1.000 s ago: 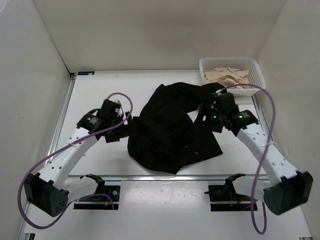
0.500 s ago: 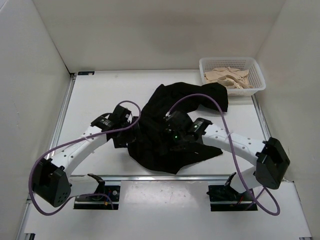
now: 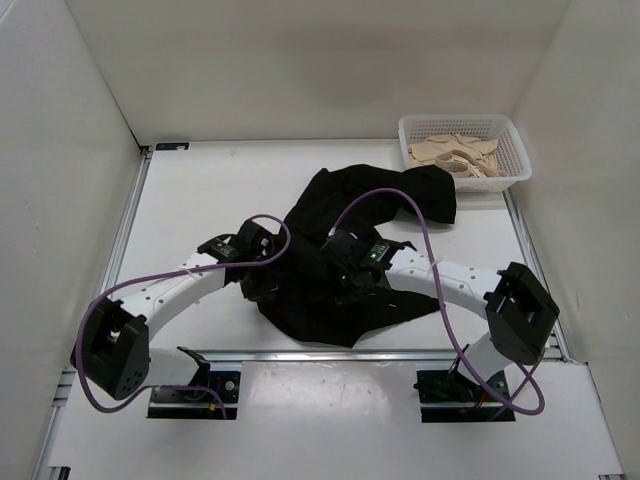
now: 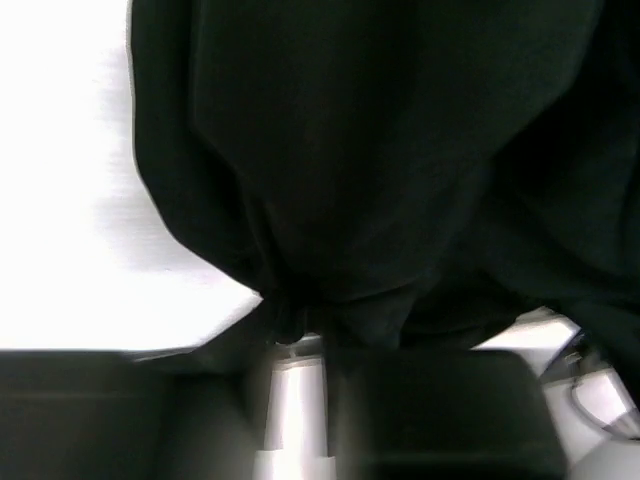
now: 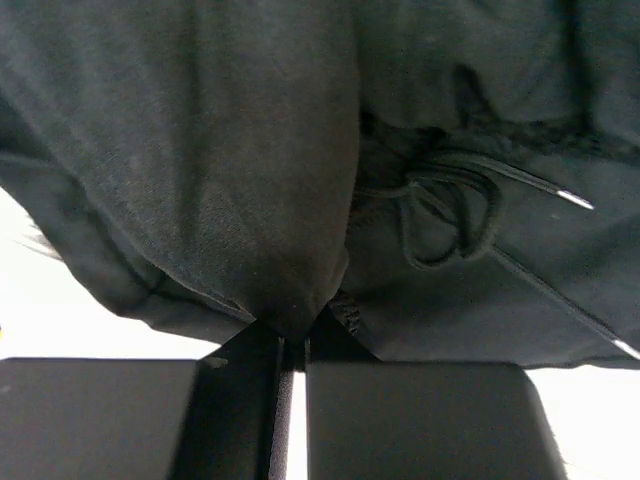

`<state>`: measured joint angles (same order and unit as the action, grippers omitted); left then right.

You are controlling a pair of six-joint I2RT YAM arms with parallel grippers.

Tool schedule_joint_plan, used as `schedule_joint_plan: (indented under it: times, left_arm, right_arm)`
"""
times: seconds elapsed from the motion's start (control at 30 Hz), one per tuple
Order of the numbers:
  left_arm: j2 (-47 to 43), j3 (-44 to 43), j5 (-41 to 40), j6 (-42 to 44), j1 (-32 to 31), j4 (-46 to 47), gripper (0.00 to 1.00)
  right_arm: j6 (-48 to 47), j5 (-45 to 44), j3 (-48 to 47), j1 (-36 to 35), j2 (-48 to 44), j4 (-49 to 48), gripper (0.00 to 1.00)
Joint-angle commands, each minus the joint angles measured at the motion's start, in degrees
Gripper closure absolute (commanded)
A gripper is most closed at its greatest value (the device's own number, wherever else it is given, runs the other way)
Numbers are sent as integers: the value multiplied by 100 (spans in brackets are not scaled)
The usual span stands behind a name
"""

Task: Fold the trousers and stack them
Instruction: Flatten the trousers out

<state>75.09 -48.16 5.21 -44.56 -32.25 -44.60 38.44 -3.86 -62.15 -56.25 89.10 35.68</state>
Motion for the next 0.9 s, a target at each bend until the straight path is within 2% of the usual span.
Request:
schedule_joint_plan:
  times: [0.0,0.07,0.2,0.37,0.4,0.47,0.5,0.57,0.6,0.63,0.8,0.87]
  left_arm:
    - [-38,-176,-55,8,-45,171,90]
    - [14,-176,-55,8,-45,171,90]
    - [-520,-176,-108,61,17,14,90]
    - [-1031,-807,-424,175,122,-558,90]
    - [-1031,-878,-425,175,122,-611,87]
    - [-1031,-1045,-180,333,35,-611,76]
    - [-962,-1046,-92,333,-52,-611,52]
    - [-908,-1134,-20,404,-446,-611,18]
    - [-830,-1134,110,352,-605,-664,6]
    - [-742,-1134,164,238,-755,-664,0]
    - [-417,-1142,-352,-999,-2063,-664,0]
    - [-162,-1143,-407,-1317,-2285,-664,0]
  right_arm:
    - [59,-449,-315,0,-138,219,100]
    - [-2,-712,-454,53,-296,483,100]
    - [-117,-1511,-719,438,-902,1281,100]
    - [-406,-1934,-895,1142,-1754,1406,100]
    - [-459,-2004,-948,1282,-1808,1406,100]
    - [-512,-2162,-1018,1432,-1808,1406,100]
    - [-565,-2163,-1088,1520,-1748,1354,100]
    - [-626,-2102,-1158,1783,-1607,1354,100]
    - [-696,-1980,-1159,1897,-1606,1284,100]
    - [-784,-1543,-1159,2203,-1528,1153,100]
    - [-1075,-933,-1229,2881,-1325,915,100]
    - [-1224,-880,-1316,2996,-1272,914,100]
